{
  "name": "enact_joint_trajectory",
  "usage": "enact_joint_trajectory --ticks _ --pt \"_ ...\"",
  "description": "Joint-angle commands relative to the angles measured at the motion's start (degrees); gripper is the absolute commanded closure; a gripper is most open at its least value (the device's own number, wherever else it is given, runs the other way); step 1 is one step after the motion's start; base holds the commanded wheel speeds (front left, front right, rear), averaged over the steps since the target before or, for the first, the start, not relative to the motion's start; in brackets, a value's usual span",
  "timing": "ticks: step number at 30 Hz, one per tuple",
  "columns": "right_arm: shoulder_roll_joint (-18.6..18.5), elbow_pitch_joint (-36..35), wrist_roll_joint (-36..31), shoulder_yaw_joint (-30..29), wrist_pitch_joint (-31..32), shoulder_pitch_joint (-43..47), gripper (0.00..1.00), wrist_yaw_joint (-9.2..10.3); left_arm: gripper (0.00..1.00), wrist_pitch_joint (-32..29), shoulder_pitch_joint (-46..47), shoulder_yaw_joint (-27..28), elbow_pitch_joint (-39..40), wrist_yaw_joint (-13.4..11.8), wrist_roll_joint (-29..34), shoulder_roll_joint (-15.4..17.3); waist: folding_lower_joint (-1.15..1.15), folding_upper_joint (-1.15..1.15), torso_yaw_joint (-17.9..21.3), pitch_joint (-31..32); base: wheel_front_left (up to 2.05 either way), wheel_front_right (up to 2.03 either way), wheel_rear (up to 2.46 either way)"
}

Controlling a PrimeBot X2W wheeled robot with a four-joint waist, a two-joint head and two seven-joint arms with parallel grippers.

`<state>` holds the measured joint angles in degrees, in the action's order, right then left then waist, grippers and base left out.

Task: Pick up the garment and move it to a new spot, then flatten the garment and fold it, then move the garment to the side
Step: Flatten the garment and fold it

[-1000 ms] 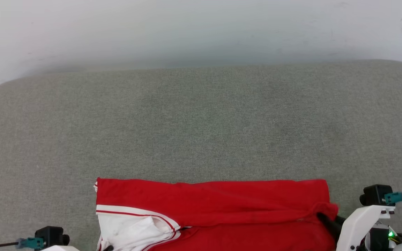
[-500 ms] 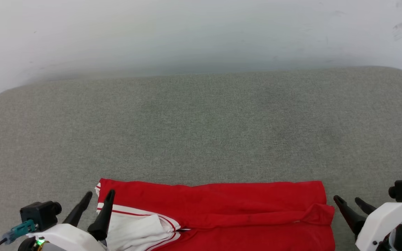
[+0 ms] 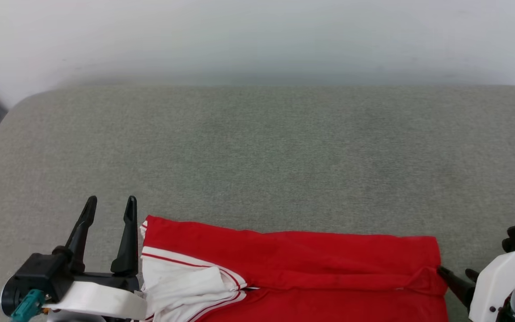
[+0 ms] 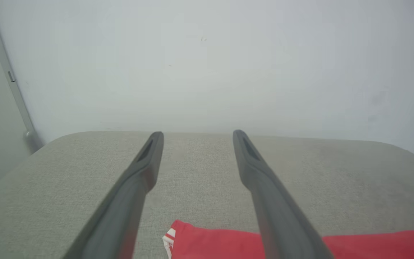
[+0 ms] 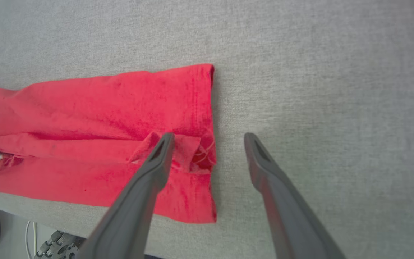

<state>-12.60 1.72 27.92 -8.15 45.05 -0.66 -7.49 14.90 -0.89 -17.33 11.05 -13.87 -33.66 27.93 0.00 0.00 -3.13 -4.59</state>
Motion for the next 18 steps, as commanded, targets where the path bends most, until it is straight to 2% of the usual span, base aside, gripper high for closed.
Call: enact_joint_trajectory --ticks 1,4,13,14,15,18 --pt "0.5 -0.1 -0.5 0.0 0.6 0.6 0.00 0.00 0.00 0.3 -0.5 0.4 0.8 -0.4 1.1 -0.6 0.00 0.00 -1.0 -0.7 0.00 0.00 0.00" --pt "1.5 0.8 -0.9 0.0 1.9 0.7 0.00 0.00 0.00 0.4 -1.6 1.0 2.2 -0.9 3.1 -1.5 0.00 0.00 -2.1 -1.5 0.00 0.00 0.00" --pt "3.7 7.1 -0.2 2.3 5.4 -0.7 0.00 0.01 0.00 0.4 -1.5 1.7 2.0 1.3 4.9 -3.1 0.00 0.00 -3.5 -4.2 0.00 0.00 0.00" --pt "3.9 8.5 0.6 3.5 6.1 -1.0 0.64 0.00 0.00 0.4 -1.2 1.8 1.6 1.9 5.2 -3.5 0.00 0.00 -3.5 -4.4 0.00 0.00 0.00" --pt "3.8 8.7 0.8 3.7 6.1 -1.2 1.00 0.00 0.00 0.4 -1.0 1.8 1.5 2.1 5.3 -3.6 0.00 0.00 -3.4 -4.3 0.00 0.00 0.00" --pt "2.8 8.2 1.5 4.1 5.4 -2.3 1.00 0.01 0.00 0.4 -1.3 1.8 0.9 2.4 5.4 -3.8 0.00 0.00 -3.1 -3.6 0.00 0.00 0.00"
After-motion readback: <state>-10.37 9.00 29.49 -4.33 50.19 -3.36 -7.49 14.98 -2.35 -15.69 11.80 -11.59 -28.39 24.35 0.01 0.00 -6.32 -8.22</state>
